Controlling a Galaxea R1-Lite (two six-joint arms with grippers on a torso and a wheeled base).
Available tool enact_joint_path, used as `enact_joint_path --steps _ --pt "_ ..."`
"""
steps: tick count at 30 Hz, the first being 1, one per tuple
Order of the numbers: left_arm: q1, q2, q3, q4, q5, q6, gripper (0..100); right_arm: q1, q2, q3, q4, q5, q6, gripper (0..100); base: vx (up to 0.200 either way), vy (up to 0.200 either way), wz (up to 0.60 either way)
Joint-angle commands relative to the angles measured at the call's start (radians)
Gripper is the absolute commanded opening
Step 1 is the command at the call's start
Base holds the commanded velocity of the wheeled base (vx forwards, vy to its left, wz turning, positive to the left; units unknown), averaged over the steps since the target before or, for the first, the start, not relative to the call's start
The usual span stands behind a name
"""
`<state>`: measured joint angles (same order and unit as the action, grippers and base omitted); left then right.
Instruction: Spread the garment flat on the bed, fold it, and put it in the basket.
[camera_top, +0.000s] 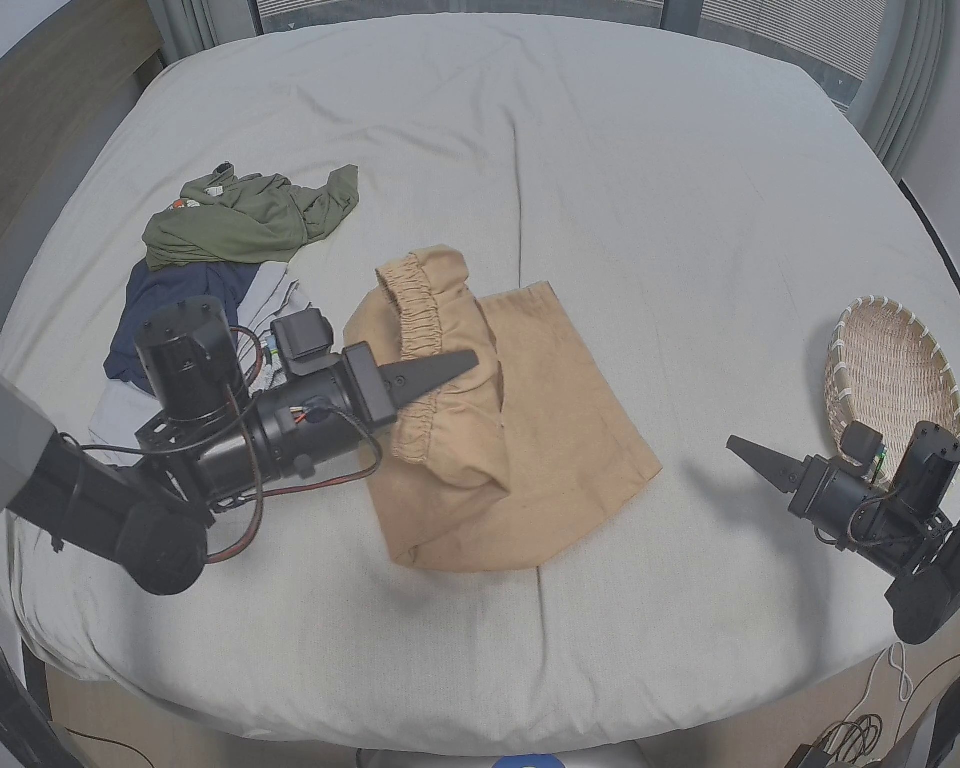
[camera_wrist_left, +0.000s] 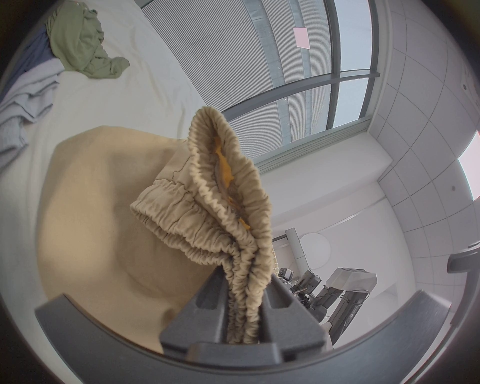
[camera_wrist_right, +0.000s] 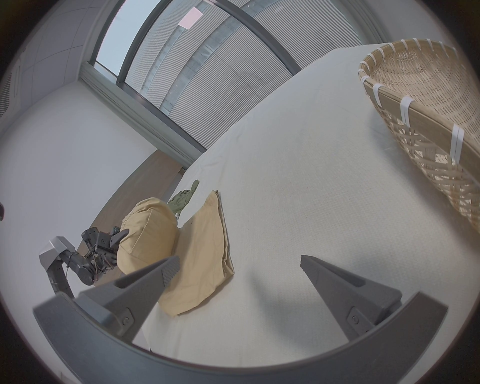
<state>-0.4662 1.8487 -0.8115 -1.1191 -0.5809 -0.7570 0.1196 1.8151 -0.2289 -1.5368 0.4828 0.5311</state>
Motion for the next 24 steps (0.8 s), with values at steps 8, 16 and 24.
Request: enact_joint_path --steps 8,16,24 --pt "-0.058 0.122 -0.100 -0.001 0.036 -0.015 0 0.018 -0.002 -0.001 0.000 0.000 0.001 100 0.000 0.000 0.00" --pt "-0.075 0.130 -0.115 -0.011 0.042 -0.030 100 0.022 -0.011 -0.001 0.000 0.000 0.003 100 0.000 0.000 0.00" --pt "-0.078 0.113 -0.083 -0.010 0.092 -0.045 100 0.089 -0.002 0.002 0.001 0.002 0.003 100 0.000 0.000 0.00"
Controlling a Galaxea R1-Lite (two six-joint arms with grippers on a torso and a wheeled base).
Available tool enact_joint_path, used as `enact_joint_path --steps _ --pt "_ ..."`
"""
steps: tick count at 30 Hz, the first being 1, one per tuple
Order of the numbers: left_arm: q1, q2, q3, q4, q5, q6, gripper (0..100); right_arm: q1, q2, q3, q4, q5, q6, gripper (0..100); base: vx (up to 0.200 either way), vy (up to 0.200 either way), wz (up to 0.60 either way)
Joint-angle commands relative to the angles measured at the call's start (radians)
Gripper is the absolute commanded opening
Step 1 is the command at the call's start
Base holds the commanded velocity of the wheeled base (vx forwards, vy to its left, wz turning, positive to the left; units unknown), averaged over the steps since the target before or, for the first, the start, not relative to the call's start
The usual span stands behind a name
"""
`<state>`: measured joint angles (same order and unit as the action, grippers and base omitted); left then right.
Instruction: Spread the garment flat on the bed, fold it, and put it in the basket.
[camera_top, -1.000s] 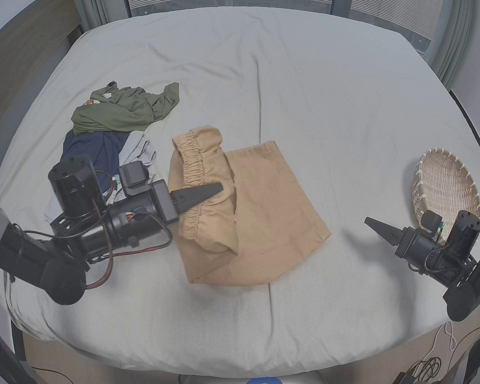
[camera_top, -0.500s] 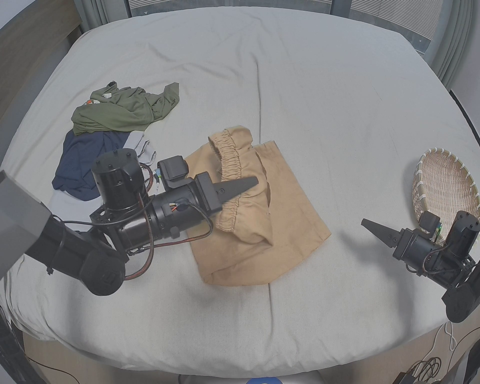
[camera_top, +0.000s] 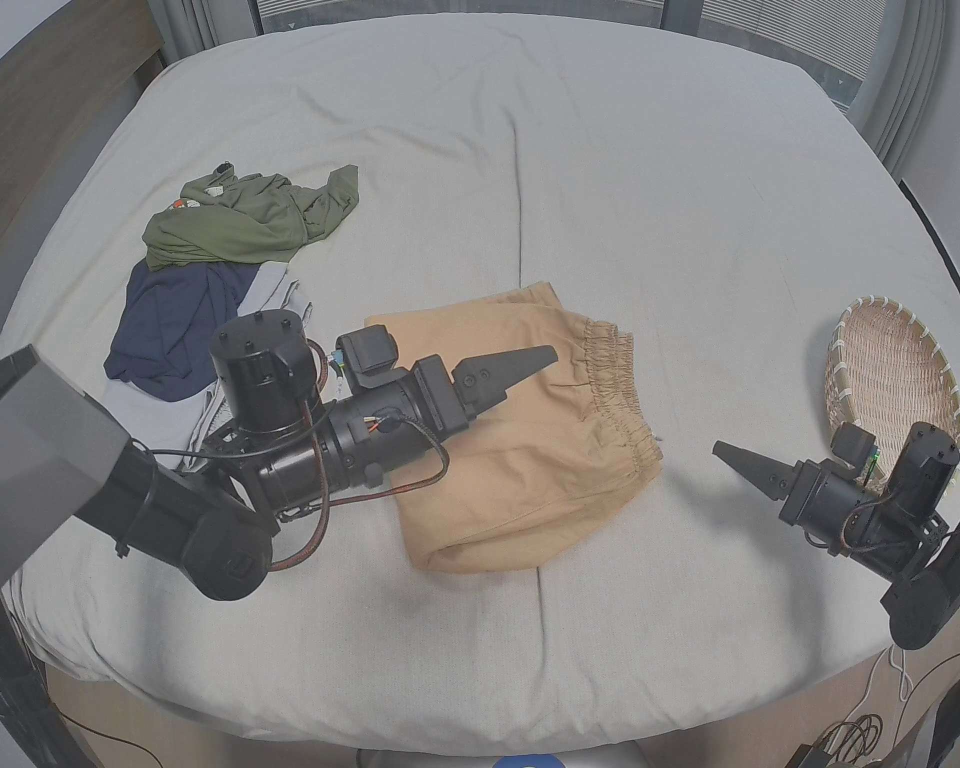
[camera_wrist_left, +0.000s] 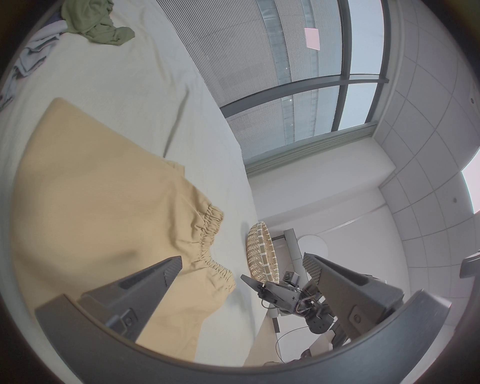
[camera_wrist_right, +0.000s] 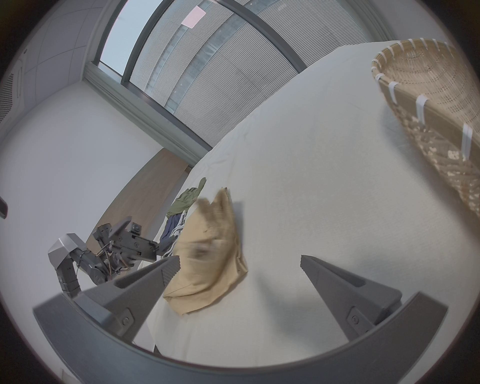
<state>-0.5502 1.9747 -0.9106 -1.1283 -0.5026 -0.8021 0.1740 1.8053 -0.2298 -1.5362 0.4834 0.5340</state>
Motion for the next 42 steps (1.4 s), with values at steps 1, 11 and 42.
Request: enact_joint_path --steps 1,11,42 --pt "0.016 -0.042 0.042 -0.002 0.038 0.000 100 0.068 0.011 0.001 0.002 0.000 0.000 100 0.000 0.000 0.00" --pt "0.191 -0.227 0.243 0.002 0.052 0.001 100 0.185 0.124 -0.023 0.001 -0.049 0.006 100 0.000 0.000 0.00" --pt "0.420 -0.385 0.481 -0.007 0.033 0.006 100 0.277 0.328 -0.350 -0.001 -0.152 0.006 0 0.000 0.000 0.00"
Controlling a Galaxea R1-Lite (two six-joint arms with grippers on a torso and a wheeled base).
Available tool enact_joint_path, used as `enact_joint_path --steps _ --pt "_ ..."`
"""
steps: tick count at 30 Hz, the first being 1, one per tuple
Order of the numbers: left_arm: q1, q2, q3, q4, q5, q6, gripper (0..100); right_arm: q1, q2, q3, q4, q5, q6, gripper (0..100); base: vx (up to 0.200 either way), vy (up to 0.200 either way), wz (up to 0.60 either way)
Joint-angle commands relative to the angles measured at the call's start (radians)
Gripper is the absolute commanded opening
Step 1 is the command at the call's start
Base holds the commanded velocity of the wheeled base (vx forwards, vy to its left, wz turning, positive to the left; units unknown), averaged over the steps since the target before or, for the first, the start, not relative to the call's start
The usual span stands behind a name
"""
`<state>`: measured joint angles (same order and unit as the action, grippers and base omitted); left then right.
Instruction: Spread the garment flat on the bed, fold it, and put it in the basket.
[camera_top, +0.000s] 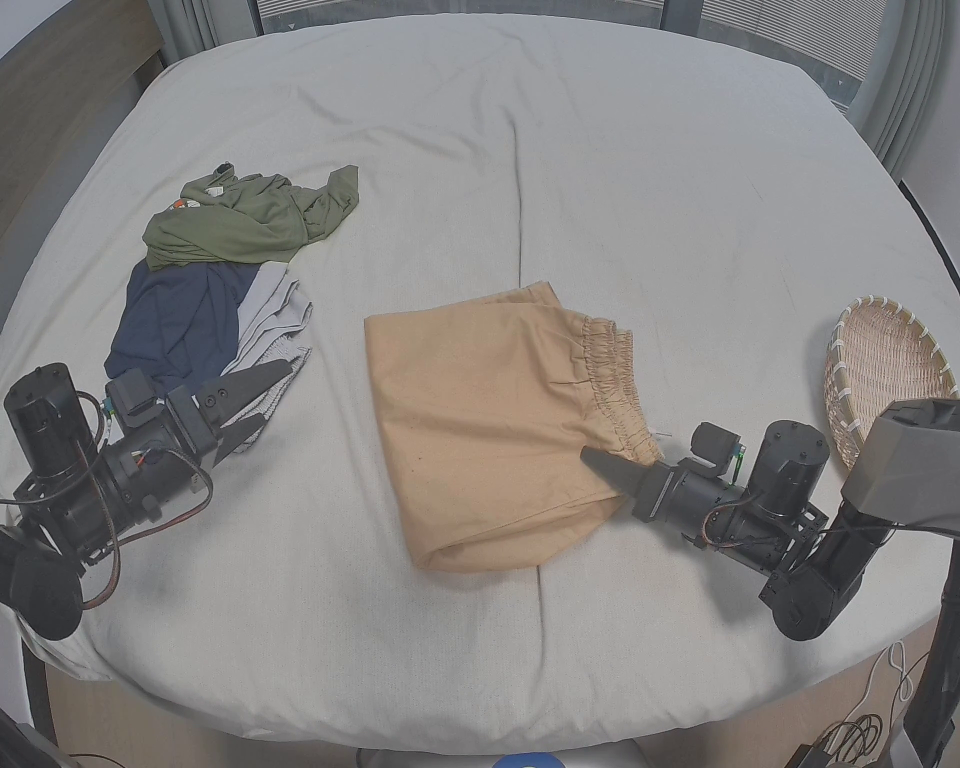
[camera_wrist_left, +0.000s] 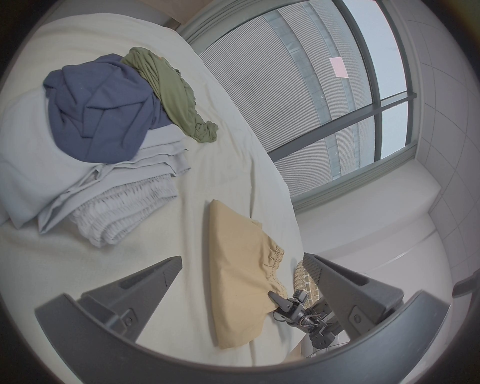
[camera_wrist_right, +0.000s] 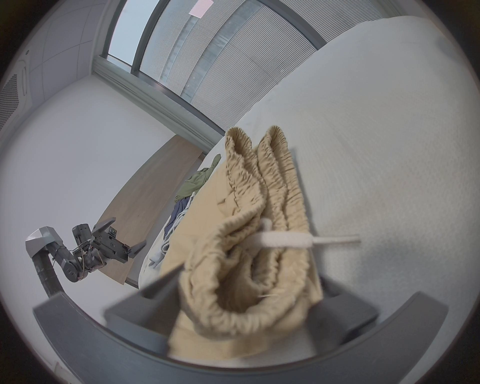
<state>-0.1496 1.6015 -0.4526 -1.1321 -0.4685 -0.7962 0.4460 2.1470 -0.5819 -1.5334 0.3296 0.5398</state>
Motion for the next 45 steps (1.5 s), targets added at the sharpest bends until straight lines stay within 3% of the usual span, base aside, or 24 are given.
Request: enact_joint_path --steps 1,12,21,30,34,38,39,40,45 --pt "0.019 -0.018 0.032 -0.006 -0.001 0.000 100 0.005 -0.024 0.005 -0.004 0.002 0.002 0 0.000 0.000 0.00" --pt "0.035 -0.058 0.183 -0.124 -0.001 -0.005 100 -0.033 -0.311 0.068 0.029 0.002 0.008 0 0.000 0.000 0.00" --pt "0.035 -0.101 0.229 -0.182 0.002 0.002 100 -0.095 -0.504 -0.062 0.220 -0.001 -0.003 0 0.000 0.000 0.00" --pt "0.018 -0.178 0.265 -0.179 0.007 -0.001 100 -0.130 -0.691 -0.243 0.559 -0.001 -0.004 0 0.000 0.000 0.00" --pt "0.018 -0.181 0.295 -0.182 0.007 0.000 100 -0.182 -0.723 -0.296 0.647 -0.001 -0.027 0 0.000 0.000 0.00" --pt "0.018 -0.175 0.314 -0.182 0.007 0.000 100 -0.332 -0.734 -0.342 0.719 0.006 -0.081 0 0.000 0.000 0.00" --pt "0.018 -0.175 0.314 -0.182 0.007 0.000 100 -0.332 -0.734 -0.342 0.719 0.006 -0.081 0 0.000 0.000 0.00" --pt "0.015 -0.169 0.319 -0.182 0.007 0.002 100 -0.392 -0.731 -0.352 0.717 0.011 -0.086 0 0.000 0.000 0.00" --pt "0.005 -0.153 0.334 -0.187 0.007 0.000 100 -0.532 -0.733 -0.357 0.711 0.049 -0.087 0 0.000 0.000 0.00"
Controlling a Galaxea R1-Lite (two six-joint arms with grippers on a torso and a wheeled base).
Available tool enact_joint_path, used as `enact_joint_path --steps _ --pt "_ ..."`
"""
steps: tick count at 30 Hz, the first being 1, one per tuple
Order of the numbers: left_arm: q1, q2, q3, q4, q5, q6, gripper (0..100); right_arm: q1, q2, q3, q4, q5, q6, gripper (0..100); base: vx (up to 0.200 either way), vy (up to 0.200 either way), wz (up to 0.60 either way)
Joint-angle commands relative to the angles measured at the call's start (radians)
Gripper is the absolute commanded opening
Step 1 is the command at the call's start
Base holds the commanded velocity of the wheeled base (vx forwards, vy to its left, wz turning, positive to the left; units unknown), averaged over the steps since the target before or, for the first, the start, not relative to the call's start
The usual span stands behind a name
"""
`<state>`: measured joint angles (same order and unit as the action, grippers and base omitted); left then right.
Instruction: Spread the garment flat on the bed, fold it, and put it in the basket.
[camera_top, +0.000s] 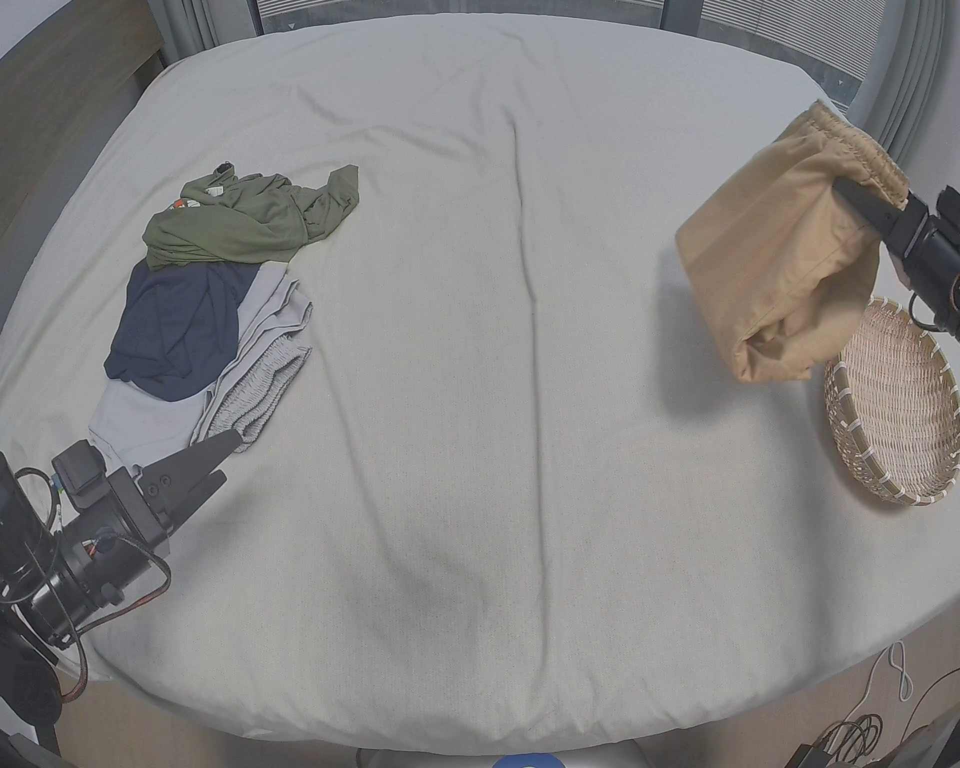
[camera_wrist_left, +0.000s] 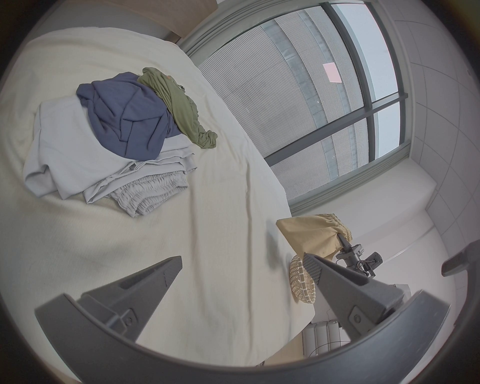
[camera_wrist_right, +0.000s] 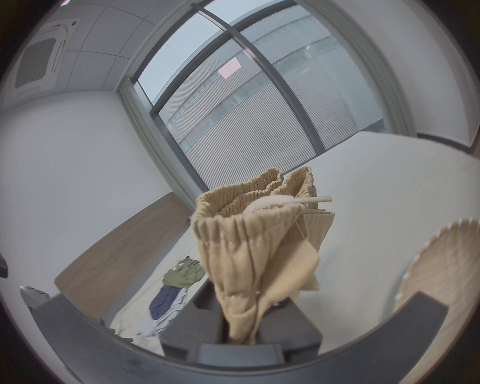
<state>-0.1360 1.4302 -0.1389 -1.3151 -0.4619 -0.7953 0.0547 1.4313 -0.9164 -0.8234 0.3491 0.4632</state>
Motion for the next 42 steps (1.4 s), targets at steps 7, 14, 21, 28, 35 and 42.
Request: enact_joint_path --steps 7,14,21,28,35,42 --pt "-0.008 0.019 0.021 -0.004 -0.001 -0.002 100 -0.308 -0.023 -0.055 0.004 0.054 -0.012 0 0.000 0.000 0.00" --pt "-0.013 0.018 0.027 -0.004 -0.003 -0.004 100 -0.475 -0.034 -0.001 0.009 0.054 -0.086 0 0.000 0.000 0.00" --pt "-0.016 0.019 0.028 -0.004 -0.003 -0.005 100 -0.670 -0.060 0.159 -0.002 0.149 -0.109 0 0.000 0.000 0.00" --pt "-0.027 0.012 0.033 -0.004 -0.003 -0.005 100 -0.808 -0.078 0.260 -0.014 0.280 -0.103 0 0.000 0.000 0.00" --pt "-0.036 0.010 0.044 -0.006 -0.001 -0.005 100 -0.875 -0.071 0.343 -0.042 0.346 -0.113 100 0.000 0.000 0.00" --pt "-0.036 0.012 0.041 -0.006 -0.003 -0.005 100 -0.883 -0.077 0.424 -0.108 0.346 -0.135 100 0.000 0.000 0.00"
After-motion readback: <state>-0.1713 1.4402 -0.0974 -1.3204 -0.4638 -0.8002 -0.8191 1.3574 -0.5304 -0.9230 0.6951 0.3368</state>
